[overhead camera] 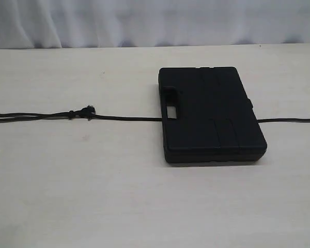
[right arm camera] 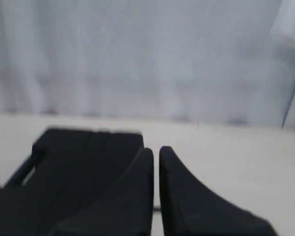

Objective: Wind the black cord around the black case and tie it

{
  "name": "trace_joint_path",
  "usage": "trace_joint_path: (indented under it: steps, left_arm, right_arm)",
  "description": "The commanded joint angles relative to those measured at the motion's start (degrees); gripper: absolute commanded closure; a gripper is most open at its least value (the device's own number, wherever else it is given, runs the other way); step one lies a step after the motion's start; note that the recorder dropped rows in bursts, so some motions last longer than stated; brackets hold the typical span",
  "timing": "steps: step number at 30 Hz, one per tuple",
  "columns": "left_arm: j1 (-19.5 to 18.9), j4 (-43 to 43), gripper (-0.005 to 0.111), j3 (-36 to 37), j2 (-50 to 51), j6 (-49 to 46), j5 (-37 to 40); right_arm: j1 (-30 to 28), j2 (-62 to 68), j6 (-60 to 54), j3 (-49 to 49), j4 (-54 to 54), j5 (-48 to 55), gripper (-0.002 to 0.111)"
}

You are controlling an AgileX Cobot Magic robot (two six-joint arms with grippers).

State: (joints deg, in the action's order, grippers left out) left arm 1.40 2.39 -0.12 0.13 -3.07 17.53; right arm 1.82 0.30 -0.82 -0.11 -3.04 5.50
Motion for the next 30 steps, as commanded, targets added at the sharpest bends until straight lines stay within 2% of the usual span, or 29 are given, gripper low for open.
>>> trace_joint_path:
  steps: [1, 2, 4, 5, 8, 10, 12, 14, 16, 17, 18, 19, 20, 21, 23, 26, 30]
  left_arm:
    - [-0.1, -0.1, 0.107, 0.1, -0.1, 0.0, -0.1]
    - [-0.1, -0.1, 0.107, 0.1, -0.1, 0.0, -0.1]
    - [-0.1, -0.1, 0.107, 0.1, -0.1, 0.0, -0.1]
    - [-0.1, -0.1, 0.107, 0.1, -0.1, 0.0, -0.1]
    - [-0.1, -0.1, 0.107, 0.1, -0.1, 0.0, -0.1]
    - [-0.1, -0.1, 0.107, 0.1, -0.1, 0.0, -0.1]
    - [-0.1, -0.1, 0.107, 0.1, -0.1, 0.0, -0.1]
    - [-0.1, -0.1, 0.107, 0.1, -0.1, 0.0, -0.1]
    - [-0.1, -0.1, 0.107, 0.1, -0.1, 0.0, -0.1]
    - [-0.1, -0.1, 0.107, 0.1, -0.1, 0.0, -0.1]
    - [-0.1, -0.1, 0.107, 0.1, -0.1, 0.0, -0.1]
    - [-0.1, -0.1, 0.107, 0.1, -0.1, 0.0, -0.1]
    - [-0.1, -0.1, 0.107, 0.1, -0.1, 0.0, -0.1]
    - [-0.1, -0.1, 0.107, 0.1, -0.1, 0.0, -0.1]
    - [-0.1, -0.1, 0.107, 0.1, -0.1, 0.0, -0.1]
    - [-0.1, -0.1, 0.107, 0.1, -0.1, 0.0, -0.1]
    - [-0.1, -0.1, 0.107, 0.1, -0.1, 0.0, -0.1]
  right_arm:
    - [-0.3, -0.3, 0.5, 0.1, -0.6, -24.3, 0.104]
    - [-0.3, -0.3, 0.5, 0.1, -0.6, -27.7, 0.104]
    - [-0.3, -0.3, 0.8, 0.1, -0.6, -40.8, 0.104]
    - [-0.3, -0.3, 6.4, 0.1, -0.6, -48.1, 0.104]
    - [-0.3, -0.3, 23.1, -0.1, -2.2, -54.3, 0.104]
    - [-0.3, -0.3, 38.9, -2.4, -8.1, -57.3, 0.104]
    - [-0.3, -0.3, 42.1, -6.0, -12.7, -55.7, 0.104]
    - [-0.3, -0.3, 43.1, -12.1, -15.8, -46.0, 0.104]
    - [-0.3, 2.0, 44.0, -20.7, -22.6, -27.3, 0.103]
    - [-0.3, 5.1, 46.1, -26.5, -27.9, -14.5, 0.098]
    - [-0.3, 6.5, 46.8, -28.6, -29.1, -9.4, 0.093]
    - [-0.3, 10.5, 45.3, -33.4, -29.5, 3.1, 0.081]
    - [-0.3, 12.3, 43.7, -35.5, -29.4, 8.6, 0.076]
    - [-0.3, 17.0, 38.9, -38.8, -28.5, 17.2, 0.063]
    - [-0.3, 24.4, 31.4, -42.2, -21.8, 24.3, 0.053]
    - [-0.3, 36.7, 16.8, -47.2, -6.8, 29.4, 0.053]
    - [-0.3, 49.2, 12.2, -51.8, -1.8, 30.9, 0.053]
